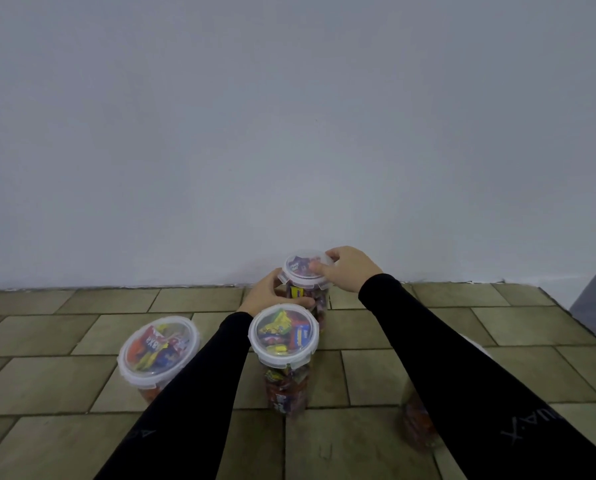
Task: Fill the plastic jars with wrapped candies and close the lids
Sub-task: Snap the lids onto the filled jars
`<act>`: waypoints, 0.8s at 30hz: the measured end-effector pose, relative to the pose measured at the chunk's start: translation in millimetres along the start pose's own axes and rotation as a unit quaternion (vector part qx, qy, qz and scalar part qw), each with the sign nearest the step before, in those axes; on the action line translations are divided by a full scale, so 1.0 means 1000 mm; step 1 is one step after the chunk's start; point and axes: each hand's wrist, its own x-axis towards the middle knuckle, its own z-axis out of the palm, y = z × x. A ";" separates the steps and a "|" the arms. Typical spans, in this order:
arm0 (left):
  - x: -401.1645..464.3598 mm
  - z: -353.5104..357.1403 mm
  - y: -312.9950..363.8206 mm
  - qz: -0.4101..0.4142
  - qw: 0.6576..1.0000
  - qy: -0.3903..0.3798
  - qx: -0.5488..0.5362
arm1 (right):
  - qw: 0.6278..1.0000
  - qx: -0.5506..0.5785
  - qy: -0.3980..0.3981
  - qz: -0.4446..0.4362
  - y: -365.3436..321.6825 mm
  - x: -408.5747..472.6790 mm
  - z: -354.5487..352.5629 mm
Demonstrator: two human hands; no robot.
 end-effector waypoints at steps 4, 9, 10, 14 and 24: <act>0.001 -0.002 0.002 0.010 1.000 -0.012 0.015 | 0.992 -0.074 -0.040 -0.093 0.006 0.000 -0.011; 0.001 -0.001 0.001 0.008 1.000 -0.009 0.014 | 0.991 -0.067 -0.063 -0.100 0.009 0.000 -0.014; 0.001 -0.001 0.000 0.008 1.000 -0.008 0.011 | 0.991 -0.070 -0.050 -0.102 0.009 0.000 -0.012; 0.004 -0.002 -0.001 0.000 1.000 0.000 0.008 | 0.989 -0.111 -0.034 -0.091 0.003 0.000 -0.012; 0.000 0.007 -0.002 0.031 0.997 0.011 0.070 | 0.958 -0.266 0.065 -0.089 -0.051 -0.007 0.018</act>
